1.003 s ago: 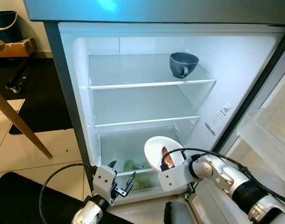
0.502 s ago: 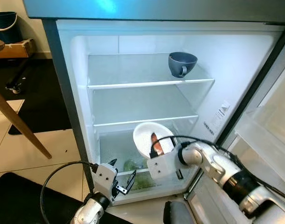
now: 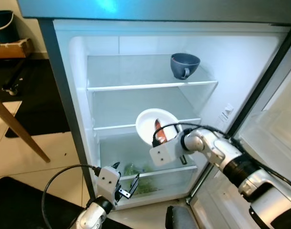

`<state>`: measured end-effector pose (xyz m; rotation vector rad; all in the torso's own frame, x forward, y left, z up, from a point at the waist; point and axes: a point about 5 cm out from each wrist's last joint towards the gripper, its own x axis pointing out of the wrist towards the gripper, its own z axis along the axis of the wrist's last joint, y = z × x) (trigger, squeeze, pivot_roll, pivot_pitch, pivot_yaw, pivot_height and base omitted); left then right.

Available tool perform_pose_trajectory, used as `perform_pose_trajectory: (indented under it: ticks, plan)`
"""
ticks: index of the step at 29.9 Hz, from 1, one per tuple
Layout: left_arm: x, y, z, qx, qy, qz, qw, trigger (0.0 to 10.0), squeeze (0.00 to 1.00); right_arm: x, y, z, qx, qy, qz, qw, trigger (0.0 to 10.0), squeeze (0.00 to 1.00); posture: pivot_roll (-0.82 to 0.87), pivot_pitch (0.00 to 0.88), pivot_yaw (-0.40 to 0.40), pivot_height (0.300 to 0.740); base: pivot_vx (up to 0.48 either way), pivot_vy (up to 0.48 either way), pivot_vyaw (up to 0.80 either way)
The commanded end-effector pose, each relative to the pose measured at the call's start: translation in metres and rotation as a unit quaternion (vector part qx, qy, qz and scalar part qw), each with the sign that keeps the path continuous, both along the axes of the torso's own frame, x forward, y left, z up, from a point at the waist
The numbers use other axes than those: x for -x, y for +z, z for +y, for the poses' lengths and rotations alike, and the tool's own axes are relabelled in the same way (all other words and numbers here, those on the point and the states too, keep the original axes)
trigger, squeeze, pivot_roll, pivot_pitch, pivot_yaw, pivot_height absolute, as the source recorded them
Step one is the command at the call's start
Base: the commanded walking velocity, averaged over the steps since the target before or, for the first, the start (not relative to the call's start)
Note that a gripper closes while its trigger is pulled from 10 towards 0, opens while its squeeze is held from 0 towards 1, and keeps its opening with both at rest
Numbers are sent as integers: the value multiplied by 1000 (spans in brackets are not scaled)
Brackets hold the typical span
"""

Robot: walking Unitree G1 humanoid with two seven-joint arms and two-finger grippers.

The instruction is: Restocking fridge

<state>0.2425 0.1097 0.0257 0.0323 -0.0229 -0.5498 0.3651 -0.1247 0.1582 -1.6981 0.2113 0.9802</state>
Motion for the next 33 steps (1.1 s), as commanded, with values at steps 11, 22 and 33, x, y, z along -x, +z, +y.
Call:
perform_pose_trajectory:
  ticks: [11, 22, 33]
  plan:
    - [-2, 1, -5, 0, 2, -3, 1000, 10000, 0, -26, 10, -8, 29, -6, -82, 996, 10000, 0, 13, 24, -111, 447, 0, 0, 0]
    - [-2, 3, -5, 1, 8, -8, 1000, 10000, 0, -37, 19, -8, 31, -8, -147, 989, 10000, 0, 27, 25, -121, 447, 0, 0, 0]
    - [-1, 5, -5, 3, 10, -12, 1000, 10000, 0, -36, 15, -20, 66, 15, -127, 990, 10000, 0, 27, 43, -123, 447, 0, 0, 0]
